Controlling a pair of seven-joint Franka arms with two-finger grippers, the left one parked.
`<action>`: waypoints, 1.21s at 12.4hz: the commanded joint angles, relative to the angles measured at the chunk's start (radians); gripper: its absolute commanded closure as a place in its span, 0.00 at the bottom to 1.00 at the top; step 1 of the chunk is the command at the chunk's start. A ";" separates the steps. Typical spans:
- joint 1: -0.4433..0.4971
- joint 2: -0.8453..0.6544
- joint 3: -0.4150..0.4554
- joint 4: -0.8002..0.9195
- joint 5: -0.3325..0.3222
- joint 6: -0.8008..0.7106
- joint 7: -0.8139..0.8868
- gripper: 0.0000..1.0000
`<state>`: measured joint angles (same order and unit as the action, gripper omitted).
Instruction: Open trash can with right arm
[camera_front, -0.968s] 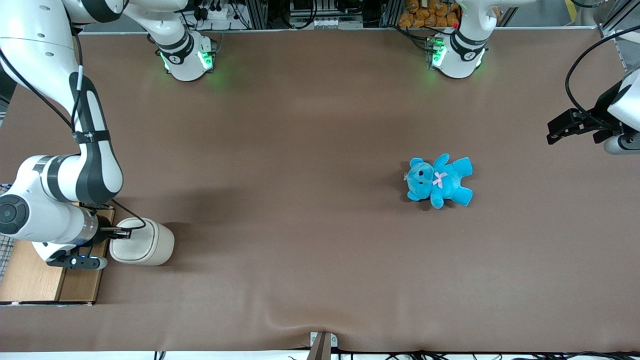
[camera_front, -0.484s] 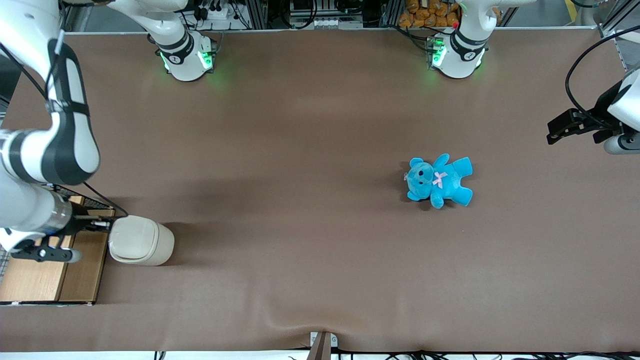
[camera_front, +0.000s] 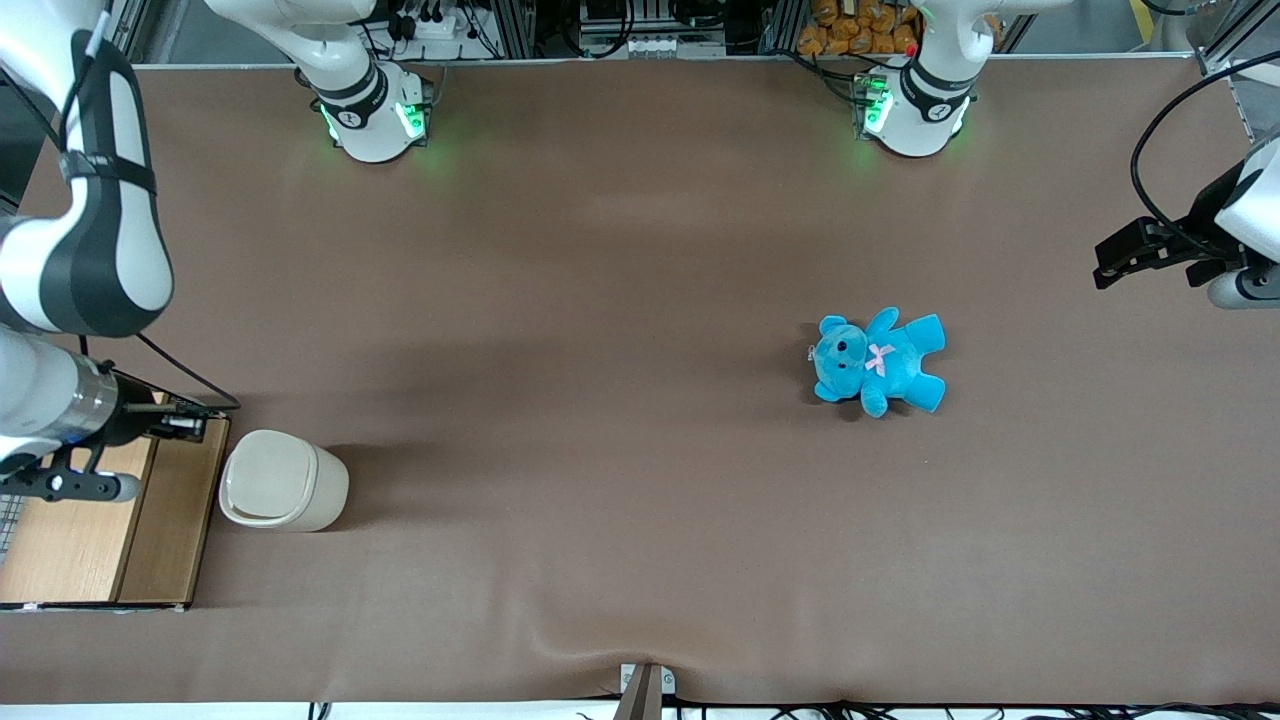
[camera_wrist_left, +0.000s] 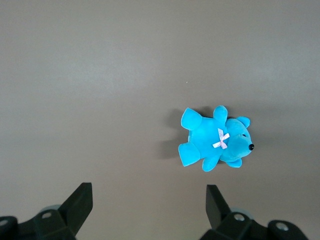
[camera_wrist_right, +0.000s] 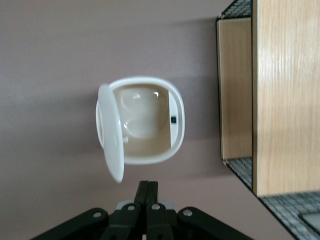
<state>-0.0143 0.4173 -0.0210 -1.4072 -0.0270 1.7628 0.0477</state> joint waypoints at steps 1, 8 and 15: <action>0.000 -0.092 0.003 -0.024 0.002 -0.081 -0.003 1.00; -0.001 -0.254 0.003 -0.032 0.009 -0.213 -0.005 0.00; -0.001 -0.374 0.003 -0.036 0.009 -0.310 0.011 0.00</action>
<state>-0.0133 0.0991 -0.0210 -1.4095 -0.0248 1.4675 0.0482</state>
